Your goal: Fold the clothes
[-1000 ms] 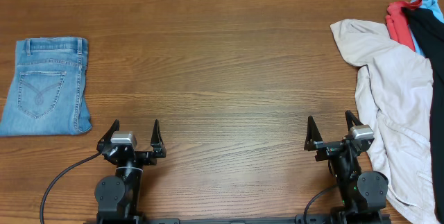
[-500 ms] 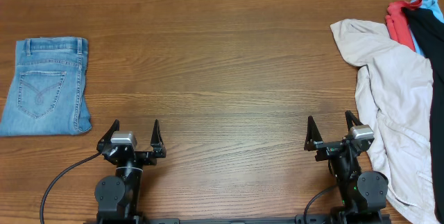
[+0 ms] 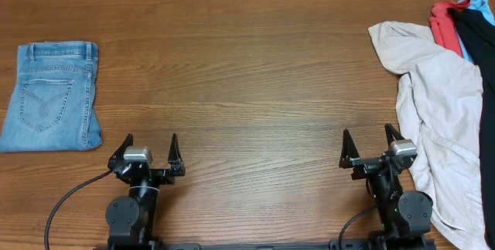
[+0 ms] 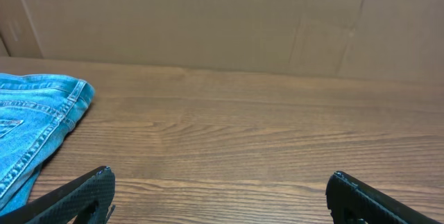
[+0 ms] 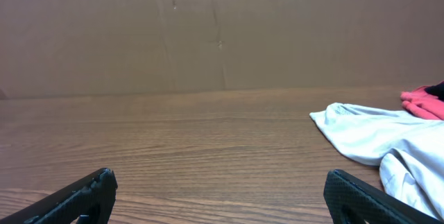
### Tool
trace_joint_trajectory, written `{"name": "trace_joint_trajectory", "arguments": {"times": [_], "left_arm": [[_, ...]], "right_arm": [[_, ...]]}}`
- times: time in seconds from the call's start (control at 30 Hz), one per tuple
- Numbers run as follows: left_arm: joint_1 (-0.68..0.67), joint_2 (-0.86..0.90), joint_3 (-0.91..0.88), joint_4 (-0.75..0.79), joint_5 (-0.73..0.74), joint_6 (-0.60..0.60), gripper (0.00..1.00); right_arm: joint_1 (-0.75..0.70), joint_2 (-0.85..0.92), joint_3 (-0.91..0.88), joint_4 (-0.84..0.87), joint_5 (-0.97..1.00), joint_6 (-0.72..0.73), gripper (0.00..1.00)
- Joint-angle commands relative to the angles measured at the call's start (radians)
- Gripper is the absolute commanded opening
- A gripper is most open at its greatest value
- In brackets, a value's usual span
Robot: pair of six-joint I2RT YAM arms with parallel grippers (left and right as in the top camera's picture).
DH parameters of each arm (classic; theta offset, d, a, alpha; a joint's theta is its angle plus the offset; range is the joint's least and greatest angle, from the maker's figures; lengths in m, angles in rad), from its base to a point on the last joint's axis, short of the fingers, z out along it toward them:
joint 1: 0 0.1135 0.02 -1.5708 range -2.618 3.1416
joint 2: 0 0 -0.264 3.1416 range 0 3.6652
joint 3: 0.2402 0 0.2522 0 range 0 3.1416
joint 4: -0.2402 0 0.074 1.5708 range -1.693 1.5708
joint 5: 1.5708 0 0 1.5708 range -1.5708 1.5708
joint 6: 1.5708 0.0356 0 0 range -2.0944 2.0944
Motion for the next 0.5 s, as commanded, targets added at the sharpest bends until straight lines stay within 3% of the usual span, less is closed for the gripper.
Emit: {"name": "trace_joint_trajectory", "arguments": {"times": [0.0, 0.47], "left_arm": [[0.009, -0.010, -0.003, -0.002, -0.003, 0.011, 1.00], [0.008, -0.010, -0.003, -0.002, 0.002, 0.007, 1.00]], "right_arm": [[0.005, -0.010, -0.010, 0.004, 0.000, -0.007, 1.00], [0.005, -0.010, -0.010, 0.004, 0.000, -0.007, 1.00]]}}
